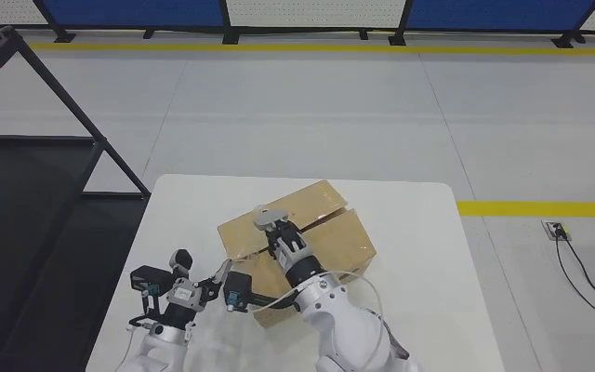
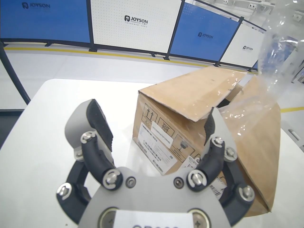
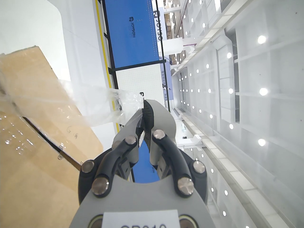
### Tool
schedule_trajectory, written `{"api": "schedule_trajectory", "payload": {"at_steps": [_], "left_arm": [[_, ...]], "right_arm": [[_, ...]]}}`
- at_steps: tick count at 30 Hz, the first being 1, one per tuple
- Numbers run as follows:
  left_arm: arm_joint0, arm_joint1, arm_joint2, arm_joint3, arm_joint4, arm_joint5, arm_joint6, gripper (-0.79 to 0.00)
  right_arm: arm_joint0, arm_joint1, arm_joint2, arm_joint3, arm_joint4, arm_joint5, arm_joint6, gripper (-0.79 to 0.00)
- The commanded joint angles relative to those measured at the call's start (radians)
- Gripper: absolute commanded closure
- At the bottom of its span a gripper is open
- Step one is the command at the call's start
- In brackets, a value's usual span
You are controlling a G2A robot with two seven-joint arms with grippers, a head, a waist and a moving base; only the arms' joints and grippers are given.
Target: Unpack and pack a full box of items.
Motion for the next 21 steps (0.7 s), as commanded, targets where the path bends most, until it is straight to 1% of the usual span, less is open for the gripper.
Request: {"api": "schedule_trajectory", "payload": {"at_steps": [1,7,11,15,18,21], "left_arm": [[-0.001,-0.001,0.002,0.001,-0.004,0.003,0.004,-0.785],[-0.001,-0.005,0.005,0.000,-0.040,0.030,0.034,-0.785],[0.009,-0.007,0.003,-0.010,-0.060,0.023,0.061,-0.785],[0.020,-0.006,0.004,-0.025,-0.048,0.006,0.066,-0.785],[0.024,-0.008,0.007,-0.037,-0.058,-0.001,0.094,-0.785],[0.024,-0.008,0.012,-0.041,-0.010,0.025,0.110,-0.785]], "right_arm": [[-0.001,-0.002,0.000,0.003,-0.006,0.000,0.019,0.000],[0.001,-0.009,0.007,0.018,0.005,0.004,0.057,0.000],[0.006,-0.017,0.010,0.034,0.021,0.012,0.101,0.000],[0.015,-0.024,0.014,0.050,0.040,0.014,0.123,0.000],[0.016,-0.028,0.016,0.053,0.055,0.014,0.125,0.000],[0.017,-0.030,0.019,0.056,0.060,0.007,0.118,0.000]]}}
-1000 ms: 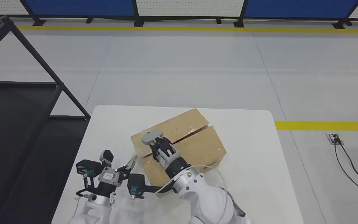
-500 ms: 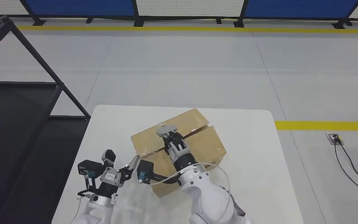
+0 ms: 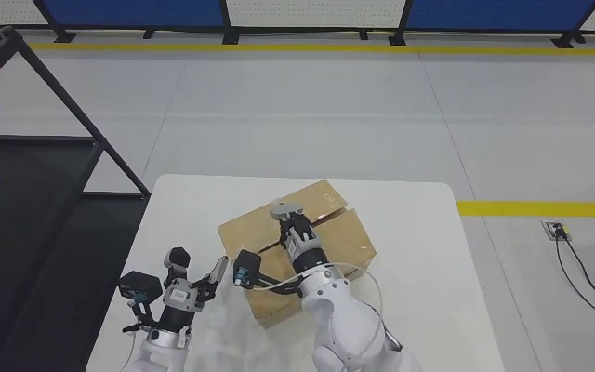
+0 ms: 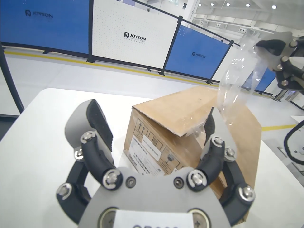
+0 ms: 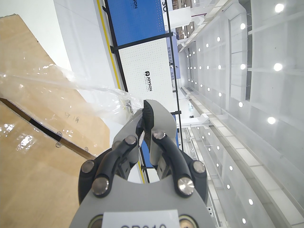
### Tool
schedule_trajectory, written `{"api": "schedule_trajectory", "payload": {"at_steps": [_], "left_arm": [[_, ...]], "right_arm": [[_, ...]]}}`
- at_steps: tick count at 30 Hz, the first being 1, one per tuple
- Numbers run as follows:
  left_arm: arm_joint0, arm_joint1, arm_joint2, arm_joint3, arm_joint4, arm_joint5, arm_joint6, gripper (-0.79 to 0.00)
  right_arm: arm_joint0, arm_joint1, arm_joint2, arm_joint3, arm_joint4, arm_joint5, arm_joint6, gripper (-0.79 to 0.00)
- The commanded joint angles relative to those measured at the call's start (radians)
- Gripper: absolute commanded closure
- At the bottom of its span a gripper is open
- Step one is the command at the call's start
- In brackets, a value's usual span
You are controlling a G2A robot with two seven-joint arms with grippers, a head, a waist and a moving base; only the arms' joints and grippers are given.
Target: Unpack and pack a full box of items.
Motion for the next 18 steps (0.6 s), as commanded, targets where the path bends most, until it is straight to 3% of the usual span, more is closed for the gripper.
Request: {"api": "schedule_trajectory", "payload": {"at_steps": [1,3,4,5,6,8,10,18], "left_arm": [[-0.006,-0.001,0.012,0.002,0.036,0.016,-0.006,-0.785],[-0.017,-0.001,0.024,0.005,0.049,0.009,-0.020,-0.785],[-0.021,-0.001,0.027,0.006,0.063,0.008,-0.027,-0.711],[-0.023,0.000,0.030,0.006,0.074,0.007,-0.033,-0.616],[-0.025,0.000,0.033,0.007,0.084,0.006,-0.038,-0.400],[-0.032,-0.001,0.038,0.012,0.093,0.010,-0.044,-0.256],[-0.037,-0.001,0.042,0.012,0.097,0.010,-0.041,0.000],[0.002,-0.006,0.032,-0.016,0.052,0.007,0.088,0.000]], "right_arm": [[0.000,-0.001,0.002,0.000,-0.001,-0.004,-0.002,0.000],[-0.002,-0.002,0.003,0.001,0.000,-0.007,-0.003,0.000],[-0.003,-0.002,0.004,0.001,0.000,-0.008,-0.003,0.000],[-0.004,-0.003,0.005,0.002,0.001,-0.010,-0.003,0.000],[-0.005,-0.003,0.005,0.002,0.001,-0.010,-0.005,0.000],[-0.006,-0.004,0.006,0.003,0.000,-0.013,-0.008,0.000],[-0.007,-0.005,0.007,0.002,0.000,-0.015,-0.011,0.000],[-0.009,-0.008,0.015,0.009,0.002,-0.022,-0.024,0.000]]}}
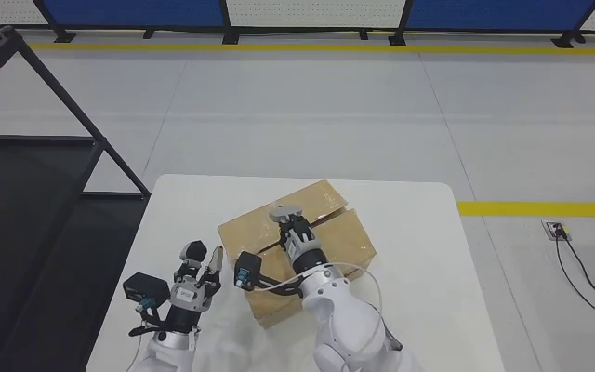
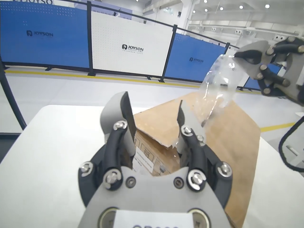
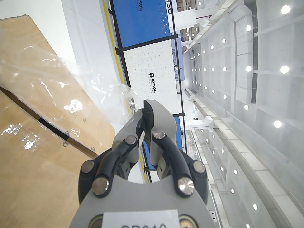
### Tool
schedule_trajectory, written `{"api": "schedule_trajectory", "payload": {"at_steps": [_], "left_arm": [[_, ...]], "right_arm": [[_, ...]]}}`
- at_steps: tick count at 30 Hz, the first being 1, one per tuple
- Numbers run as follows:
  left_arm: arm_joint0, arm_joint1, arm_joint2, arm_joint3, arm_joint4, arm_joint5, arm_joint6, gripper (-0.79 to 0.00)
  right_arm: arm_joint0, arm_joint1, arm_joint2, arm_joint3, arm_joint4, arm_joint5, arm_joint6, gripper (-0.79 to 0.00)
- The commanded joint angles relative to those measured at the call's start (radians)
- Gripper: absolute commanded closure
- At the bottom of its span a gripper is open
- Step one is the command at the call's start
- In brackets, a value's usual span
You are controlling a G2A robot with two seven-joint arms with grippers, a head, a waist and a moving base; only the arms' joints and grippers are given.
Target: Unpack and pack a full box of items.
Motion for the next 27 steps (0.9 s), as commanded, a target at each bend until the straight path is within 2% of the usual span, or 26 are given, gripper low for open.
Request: {"api": "schedule_trajectory", "payload": {"at_steps": [1,4,7,15,27], "left_arm": [[0.007,0.000,-0.006,-0.003,-0.002,-0.006,0.003,0.000],[0.010,0.001,-0.010,-0.005,-0.008,-0.019,-0.005,0.000],[0.006,0.004,-0.013,-0.002,-0.018,-0.054,-0.064,0.000],[-0.055,0.005,0.020,0.038,-0.019,-0.095,-0.181,0.000],[-0.116,0.002,0.061,0.097,0.009,-0.078,-0.242,0.000]], "right_arm": [[0.000,-0.001,0.002,0.002,0.001,-0.001,-0.003,0.000],[0.004,-0.002,0.005,0.007,0.001,-0.003,-0.008,0.000],[0.006,-0.003,0.006,0.010,0.003,-0.002,-0.011,0.000],[0.006,-0.006,0.016,0.024,0.003,-0.009,-0.013,0.000],[-0.044,0.006,0.039,-0.009,-0.072,-0.055,-0.024,0.000]]}}
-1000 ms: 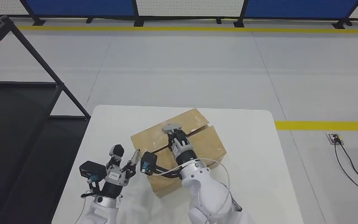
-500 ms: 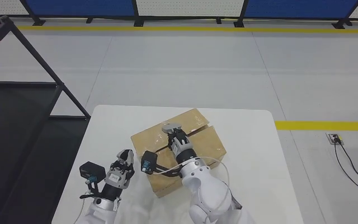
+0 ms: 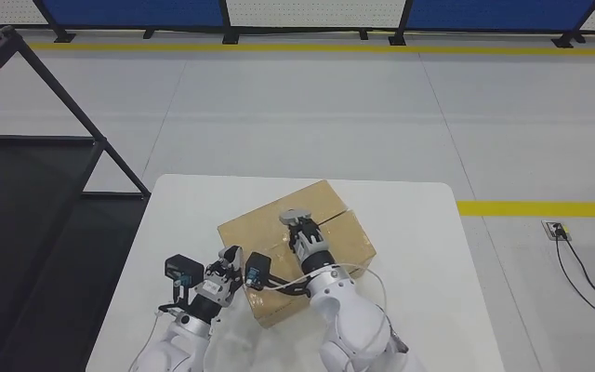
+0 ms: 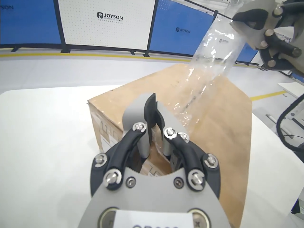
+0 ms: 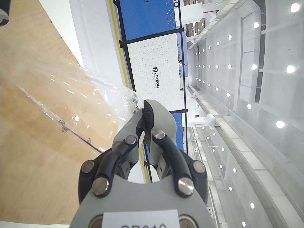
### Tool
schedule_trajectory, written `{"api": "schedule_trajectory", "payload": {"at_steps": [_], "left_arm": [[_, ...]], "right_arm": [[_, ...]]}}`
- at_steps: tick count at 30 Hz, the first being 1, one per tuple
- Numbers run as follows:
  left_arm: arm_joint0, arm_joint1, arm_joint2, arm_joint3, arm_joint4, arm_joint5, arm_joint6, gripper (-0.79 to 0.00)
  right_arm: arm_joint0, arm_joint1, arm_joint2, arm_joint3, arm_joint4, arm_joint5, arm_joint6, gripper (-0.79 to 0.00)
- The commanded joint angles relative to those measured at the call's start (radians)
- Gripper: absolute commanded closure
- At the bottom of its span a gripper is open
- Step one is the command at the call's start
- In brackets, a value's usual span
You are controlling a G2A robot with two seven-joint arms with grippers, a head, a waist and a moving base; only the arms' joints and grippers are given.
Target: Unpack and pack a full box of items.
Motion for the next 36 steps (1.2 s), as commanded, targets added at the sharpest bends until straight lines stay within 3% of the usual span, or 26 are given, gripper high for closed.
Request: {"api": "schedule_trajectory", "payload": {"at_steps": [1,12,36], "left_arm": [[-0.005,0.000,0.001,0.006,-0.001,0.004,-0.003,0.000],[-0.010,0.000,0.002,0.012,-0.005,-0.001,-0.005,0.000],[0.009,0.004,-0.010,-0.005,-0.007,-0.011,0.006,0.000]], "right_arm": [[-0.006,0.003,0.000,-0.002,-0.025,-0.020,-0.006,0.000],[0.012,0.007,-0.006,0.044,-0.097,-0.092,-0.020,0.000],[0.051,0.008,0.049,0.140,-0.085,-0.143,-0.041,0.000]]}}
